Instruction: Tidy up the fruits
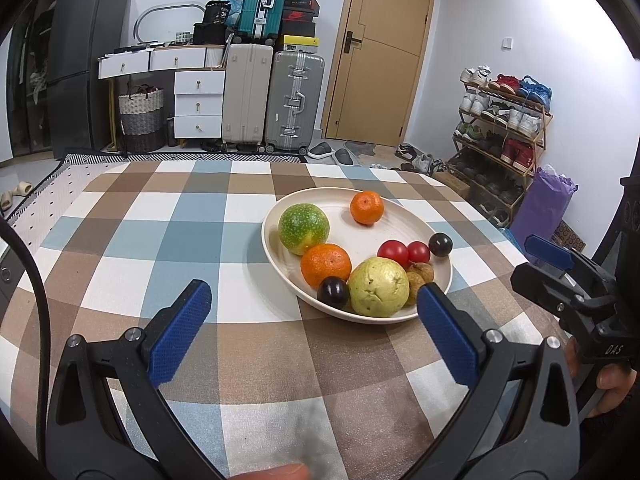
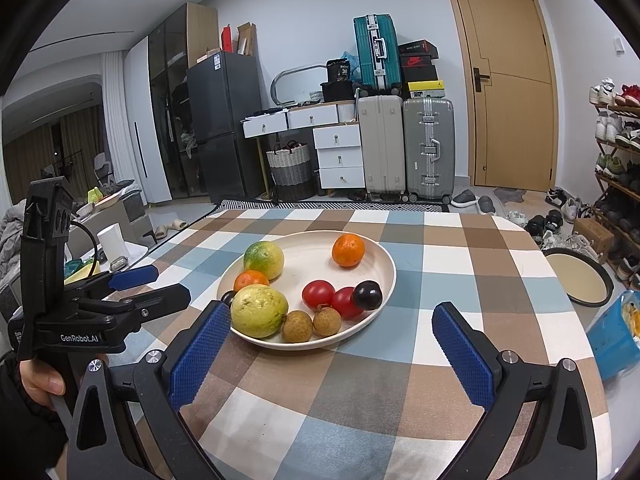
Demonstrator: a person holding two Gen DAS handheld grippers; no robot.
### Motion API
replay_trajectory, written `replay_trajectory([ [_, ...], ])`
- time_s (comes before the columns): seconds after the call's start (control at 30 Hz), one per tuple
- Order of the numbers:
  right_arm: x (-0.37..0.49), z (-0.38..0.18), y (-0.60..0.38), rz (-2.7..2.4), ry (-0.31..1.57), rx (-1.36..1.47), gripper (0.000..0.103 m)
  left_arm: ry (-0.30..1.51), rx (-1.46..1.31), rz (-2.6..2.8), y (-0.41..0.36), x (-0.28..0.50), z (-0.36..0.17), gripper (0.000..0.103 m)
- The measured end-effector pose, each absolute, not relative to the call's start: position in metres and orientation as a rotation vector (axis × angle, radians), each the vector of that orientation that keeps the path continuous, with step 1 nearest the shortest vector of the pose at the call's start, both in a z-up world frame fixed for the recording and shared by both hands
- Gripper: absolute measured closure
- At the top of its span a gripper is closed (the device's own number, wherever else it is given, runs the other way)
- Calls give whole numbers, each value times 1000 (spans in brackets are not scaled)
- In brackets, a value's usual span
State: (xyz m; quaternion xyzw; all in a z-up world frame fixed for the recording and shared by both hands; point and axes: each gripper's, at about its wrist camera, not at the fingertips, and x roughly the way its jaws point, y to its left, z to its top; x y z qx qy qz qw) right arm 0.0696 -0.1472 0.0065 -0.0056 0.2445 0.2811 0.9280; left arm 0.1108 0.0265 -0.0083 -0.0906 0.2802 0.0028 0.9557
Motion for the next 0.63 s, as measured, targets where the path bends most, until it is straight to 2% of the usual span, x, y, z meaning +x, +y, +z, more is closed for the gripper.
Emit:
replay_trajectory([
  [0.63, 69, 6, -147, 577, 501, -13, 0, 560, -185, 8, 26, 109, -6, 0],
])
